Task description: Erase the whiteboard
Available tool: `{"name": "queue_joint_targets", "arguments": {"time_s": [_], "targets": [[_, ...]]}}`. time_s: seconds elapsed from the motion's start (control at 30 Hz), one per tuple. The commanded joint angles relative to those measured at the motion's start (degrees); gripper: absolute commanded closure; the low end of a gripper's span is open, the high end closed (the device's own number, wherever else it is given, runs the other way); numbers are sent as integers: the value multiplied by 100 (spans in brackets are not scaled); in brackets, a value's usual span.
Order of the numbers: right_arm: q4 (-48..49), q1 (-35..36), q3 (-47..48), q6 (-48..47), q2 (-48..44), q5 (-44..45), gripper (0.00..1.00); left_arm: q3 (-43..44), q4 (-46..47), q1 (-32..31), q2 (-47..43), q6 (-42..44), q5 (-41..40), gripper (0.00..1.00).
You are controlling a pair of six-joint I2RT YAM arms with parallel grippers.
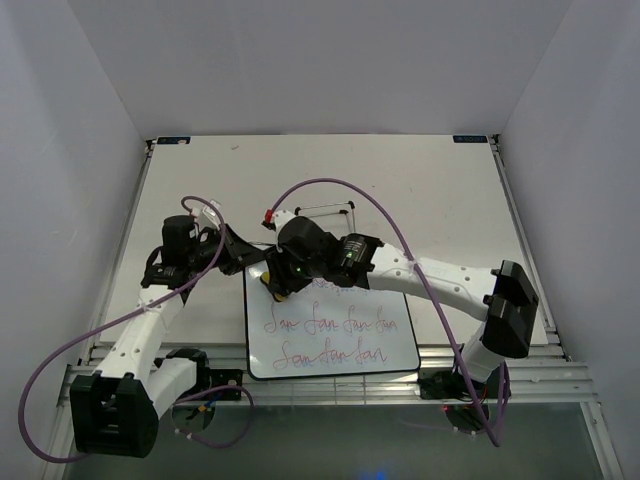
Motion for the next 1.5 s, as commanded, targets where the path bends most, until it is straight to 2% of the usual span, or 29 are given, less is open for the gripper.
{"name": "queue_joint_targets", "arguments": {"time_s": [0.0, 0.23, 0.57, 0.77, 1.03, 1.27, 1.47], "targets": [[-158, -213, -354, -4, 29, 407, 67, -199, -360, -213, -110, 1439, -479, 100], [-289, -618, -707, -101, -173, 328, 67, -234, -263, -213, -206, 1457, -303, 100], [-334, -267, 198, -347, 266, -594, 68, -270, -193, -230, -215, 1457, -171, 100], [-360, -257, 593, -400, 503, -709, 68, -287, -193, -283, -215, 1466, -101, 100], [-834, -529, 744, -567, 767, -6, 68, -305, -131, -362, -286, 1474, 49, 100], [-888, -881, 638, -777, 820, 47, 68, -314, -87, -415, -294, 1492, 181, 100], [-1019, -987, 1024, -901, 995, -50, 68, -305, -78, -450, -321, 1492, 225, 100]]}}
